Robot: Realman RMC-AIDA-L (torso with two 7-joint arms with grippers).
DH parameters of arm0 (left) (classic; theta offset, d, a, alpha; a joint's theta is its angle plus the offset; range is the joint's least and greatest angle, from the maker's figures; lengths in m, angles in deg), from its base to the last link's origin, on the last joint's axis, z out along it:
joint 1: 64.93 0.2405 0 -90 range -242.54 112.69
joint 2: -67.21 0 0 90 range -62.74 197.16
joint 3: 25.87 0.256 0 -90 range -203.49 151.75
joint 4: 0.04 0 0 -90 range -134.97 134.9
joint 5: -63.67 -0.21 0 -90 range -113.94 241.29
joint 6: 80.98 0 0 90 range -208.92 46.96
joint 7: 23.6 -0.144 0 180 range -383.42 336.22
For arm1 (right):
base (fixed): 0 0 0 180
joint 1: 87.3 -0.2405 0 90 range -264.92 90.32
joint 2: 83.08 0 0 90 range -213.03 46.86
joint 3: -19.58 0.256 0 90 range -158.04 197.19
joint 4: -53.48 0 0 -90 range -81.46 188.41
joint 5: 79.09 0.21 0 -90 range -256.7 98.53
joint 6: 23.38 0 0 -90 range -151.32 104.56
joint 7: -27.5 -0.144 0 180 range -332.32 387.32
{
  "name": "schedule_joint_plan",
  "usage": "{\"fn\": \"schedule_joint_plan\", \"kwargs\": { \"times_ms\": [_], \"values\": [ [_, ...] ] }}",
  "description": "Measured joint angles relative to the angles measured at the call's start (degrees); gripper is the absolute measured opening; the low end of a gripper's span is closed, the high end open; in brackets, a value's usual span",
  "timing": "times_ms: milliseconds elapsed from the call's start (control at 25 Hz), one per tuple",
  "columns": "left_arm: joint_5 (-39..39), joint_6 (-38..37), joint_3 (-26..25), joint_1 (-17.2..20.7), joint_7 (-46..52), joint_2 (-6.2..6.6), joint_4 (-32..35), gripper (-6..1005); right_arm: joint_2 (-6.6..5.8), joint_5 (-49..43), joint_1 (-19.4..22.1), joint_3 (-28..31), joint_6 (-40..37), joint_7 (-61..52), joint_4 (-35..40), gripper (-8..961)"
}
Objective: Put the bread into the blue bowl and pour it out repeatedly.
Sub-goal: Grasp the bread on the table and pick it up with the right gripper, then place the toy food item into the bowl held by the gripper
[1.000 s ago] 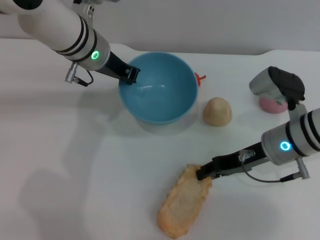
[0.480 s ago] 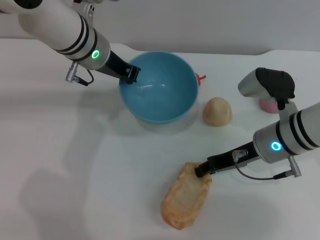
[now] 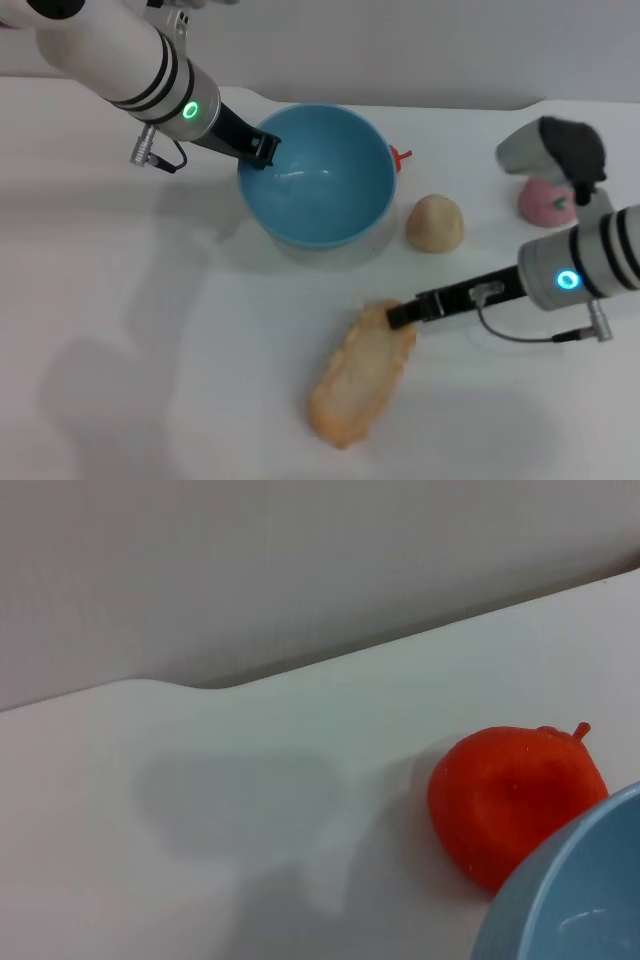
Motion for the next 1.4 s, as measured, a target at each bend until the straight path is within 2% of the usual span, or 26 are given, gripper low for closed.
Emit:
{"fn": "schedule_joint_plan", "kwargs": {
  "times_ms": [160,480,680,800,920,1040,1240,1400],
  "values": [
    [0.0,0.2,0.1,0.0,0.0,0.0,0.0,-1,-0.68,-0.1,2.5,3.6,-2.1,1.6,3.5,217],
    [-1.0,0.2,0.0,0.1,0.0,0.0,0.0,-1,-1.59,-0.2,5.9,15.2,-10.6,10.0,5.7,133],
    [-3.0,0.3,0.2,-0.2,0.1,-0.11,-1.3,-1,-2.07,-0.3,9.2,19.1,-14.9,12.2,11.8,96],
    [-3.0,0.4,0.3,-0.5,0.1,-0.09,-2.9,0,-2.13,-0.3,10.7,23.5,-17.4,14.0,15.1,90],
    [-3.0,1.1,0.3,-0.9,0.1,-0.03,-4.3,0,-2.11,0.2,11.0,28.9,-20.1,16.2,18.0,84],
    [-3.0,3.0,0.8,-1.5,0.1,-0.08,-4.8,0,-1.71,1.2,10.5,31.7,-21.2,17.8,20.7,78],
    [-2.5,6.5,3.0,-2.9,0.1,-0.42,-5.4,0,-1.49,8.4,9.3,32.2,-20.9,23.3,22.2,73],
    [-1.1,7.9,4.6,-3.9,0.1,-0.81,-5.3,-1,-0.98,8.7,7.5,31.4,-19.4,25.3,21.2,69]
  ]
}}
